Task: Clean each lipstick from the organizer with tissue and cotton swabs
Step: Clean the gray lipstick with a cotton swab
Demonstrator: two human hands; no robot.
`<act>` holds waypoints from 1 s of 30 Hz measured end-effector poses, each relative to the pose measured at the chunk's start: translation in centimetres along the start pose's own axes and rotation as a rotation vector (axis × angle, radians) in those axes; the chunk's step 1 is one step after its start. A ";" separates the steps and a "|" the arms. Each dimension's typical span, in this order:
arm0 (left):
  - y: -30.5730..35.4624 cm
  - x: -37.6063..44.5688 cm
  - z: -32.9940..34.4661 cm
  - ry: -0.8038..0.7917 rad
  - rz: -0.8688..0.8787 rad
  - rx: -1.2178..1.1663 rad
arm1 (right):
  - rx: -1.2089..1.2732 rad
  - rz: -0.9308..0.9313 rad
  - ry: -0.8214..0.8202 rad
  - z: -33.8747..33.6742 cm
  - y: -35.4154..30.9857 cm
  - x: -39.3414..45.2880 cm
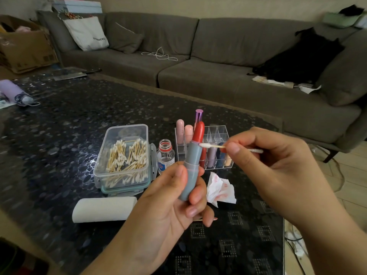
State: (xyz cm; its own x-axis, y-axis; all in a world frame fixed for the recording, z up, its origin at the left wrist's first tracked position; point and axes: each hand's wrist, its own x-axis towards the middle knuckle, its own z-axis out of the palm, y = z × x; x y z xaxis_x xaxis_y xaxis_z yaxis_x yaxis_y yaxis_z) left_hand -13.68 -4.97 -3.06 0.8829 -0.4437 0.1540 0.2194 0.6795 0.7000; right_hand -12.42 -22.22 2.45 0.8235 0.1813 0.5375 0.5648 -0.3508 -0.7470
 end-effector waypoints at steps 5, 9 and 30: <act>0.1 0.1 0.1 -0.003 0.009 0.020 | -0.028 -0.005 -0.060 0.3 0.1 -0.2; 0.2 0.1 0.5 0.049 0.001 0.019 | -0.039 0.008 -0.094 0.4 -0.1 -0.3; 0.2 0.2 1.2 0.197 0.011 0.087 | -0.052 0.073 -0.071 0.6 -0.8 -0.3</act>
State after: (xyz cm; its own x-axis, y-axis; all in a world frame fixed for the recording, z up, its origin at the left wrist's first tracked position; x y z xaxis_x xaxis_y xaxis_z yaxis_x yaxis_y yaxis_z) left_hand -13.99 -5.58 -2.09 0.9509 -0.3082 0.0285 0.1805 0.6270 0.7578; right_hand -13.08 -21.46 2.67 0.8653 0.2171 0.4517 0.5007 -0.4128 -0.7608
